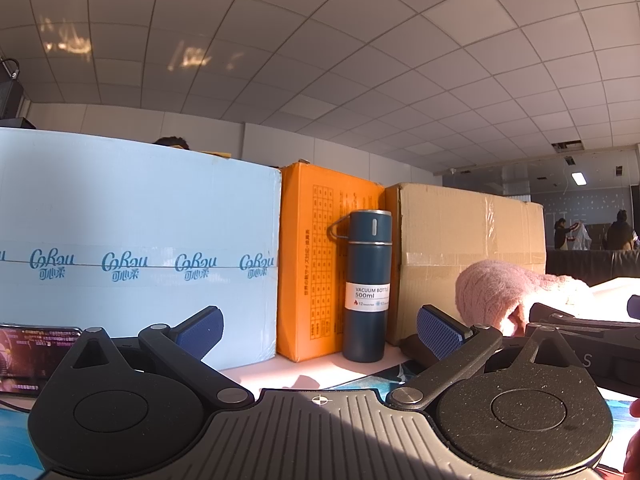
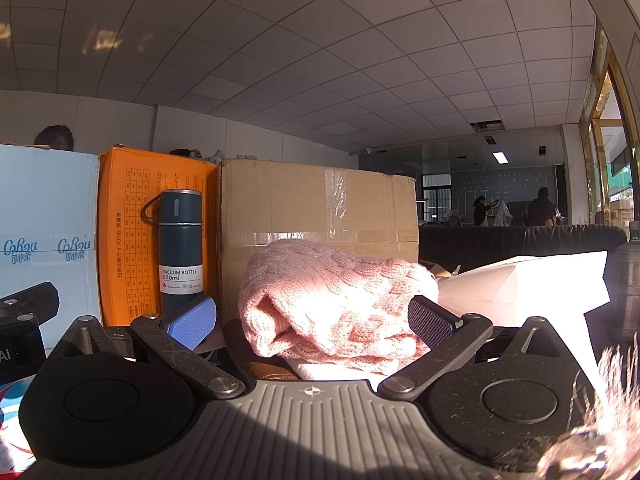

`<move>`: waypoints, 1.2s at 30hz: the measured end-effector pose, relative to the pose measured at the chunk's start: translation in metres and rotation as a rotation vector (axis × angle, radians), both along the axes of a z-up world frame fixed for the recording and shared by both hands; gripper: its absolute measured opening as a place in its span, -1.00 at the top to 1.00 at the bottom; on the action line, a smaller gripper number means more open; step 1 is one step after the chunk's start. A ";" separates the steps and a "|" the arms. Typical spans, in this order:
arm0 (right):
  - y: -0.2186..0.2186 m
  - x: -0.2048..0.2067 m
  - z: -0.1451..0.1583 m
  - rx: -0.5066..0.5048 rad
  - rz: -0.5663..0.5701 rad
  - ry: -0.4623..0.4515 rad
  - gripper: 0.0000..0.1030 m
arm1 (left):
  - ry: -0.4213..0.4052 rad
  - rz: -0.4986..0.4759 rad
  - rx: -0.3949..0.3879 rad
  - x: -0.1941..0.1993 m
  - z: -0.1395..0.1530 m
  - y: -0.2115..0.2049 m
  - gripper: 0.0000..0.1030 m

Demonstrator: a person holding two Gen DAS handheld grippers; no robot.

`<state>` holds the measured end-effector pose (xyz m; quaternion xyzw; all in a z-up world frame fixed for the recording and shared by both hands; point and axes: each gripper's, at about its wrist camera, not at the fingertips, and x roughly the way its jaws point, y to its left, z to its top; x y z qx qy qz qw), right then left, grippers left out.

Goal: Fold clothes

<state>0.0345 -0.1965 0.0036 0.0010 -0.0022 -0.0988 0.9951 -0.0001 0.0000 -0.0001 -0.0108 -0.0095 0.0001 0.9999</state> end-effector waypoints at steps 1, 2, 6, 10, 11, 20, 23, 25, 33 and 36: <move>0.000 0.000 0.000 0.000 0.000 0.000 -1.00 | 0.000 0.000 0.000 0.000 0.000 0.000 -1.00; 0.000 0.000 0.000 0.000 0.000 -0.001 -1.00 | 0.001 0.000 0.001 0.000 0.000 0.000 -1.00; 0.000 0.000 0.000 0.000 0.000 -0.002 -1.00 | 0.002 0.000 0.000 0.000 0.000 0.000 -1.00; 0.000 0.000 0.000 0.000 0.000 -0.002 -1.00 | 0.003 -0.001 -0.001 -0.001 0.000 0.001 -1.00; 0.000 0.000 0.000 0.000 0.000 -0.002 -1.00 | 0.003 -0.001 -0.001 -0.003 0.001 0.001 -1.00; 0.000 0.000 0.000 0.000 0.000 -0.002 -1.00 | 0.002 -0.003 -0.002 -0.001 0.000 0.002 -1.00; 0.000 0.000 0.000 0.001 0.001 -0.002 -1.00 | 0.003 -0.003 -0.002 0.000 0.000 0.002 -1.00; 0.000 0.000 0.000 0.001 0.002 -0.001 -1.00 | 0.002 -0.004 -0.002 -0.001 0.000 0.002 -1.00; 0.000 -0.001 0.000 0.005 0.012 0.002 -1.00 | 0.004 0.001 -0.001 0.001 0.001 0.003 -1.00; 0.002 0.002 -0.001 0.003 0.012 0.002 -1.00 | 0.008 0.005 -0.002 0.002 0.000 0.003 -1.00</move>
